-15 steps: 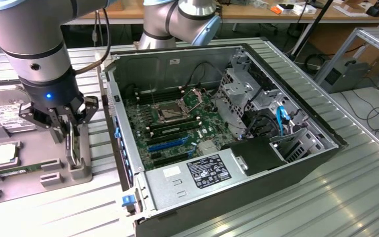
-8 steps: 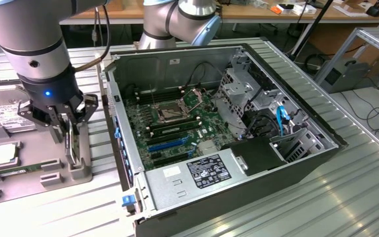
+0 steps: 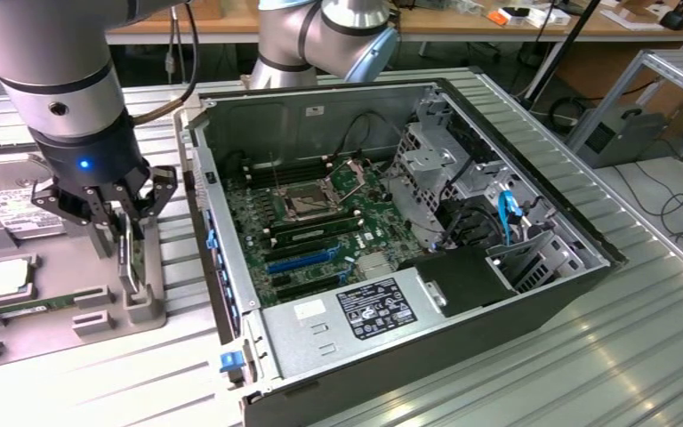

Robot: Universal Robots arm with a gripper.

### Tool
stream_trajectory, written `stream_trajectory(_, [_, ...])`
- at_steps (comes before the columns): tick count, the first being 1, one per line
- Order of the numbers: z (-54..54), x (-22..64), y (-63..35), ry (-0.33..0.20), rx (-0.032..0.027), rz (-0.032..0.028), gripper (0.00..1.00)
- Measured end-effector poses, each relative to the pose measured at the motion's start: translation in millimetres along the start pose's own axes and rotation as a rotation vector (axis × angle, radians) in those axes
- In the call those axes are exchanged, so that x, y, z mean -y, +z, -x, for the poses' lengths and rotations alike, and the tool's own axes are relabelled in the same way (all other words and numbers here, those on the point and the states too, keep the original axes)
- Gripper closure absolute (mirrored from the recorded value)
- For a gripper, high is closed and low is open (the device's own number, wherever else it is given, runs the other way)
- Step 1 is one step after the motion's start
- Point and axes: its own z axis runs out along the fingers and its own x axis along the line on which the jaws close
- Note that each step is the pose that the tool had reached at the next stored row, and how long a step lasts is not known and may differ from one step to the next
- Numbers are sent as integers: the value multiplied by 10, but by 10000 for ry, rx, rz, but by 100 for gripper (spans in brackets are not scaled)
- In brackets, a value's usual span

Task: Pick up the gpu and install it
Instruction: 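Pick up the gpu and move the gpu toward the slot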

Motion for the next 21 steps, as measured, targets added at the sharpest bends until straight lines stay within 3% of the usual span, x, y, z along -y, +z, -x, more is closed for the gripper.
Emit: stream_trajectory(21, [3, -6, -147, -1, -1, 0, 73])
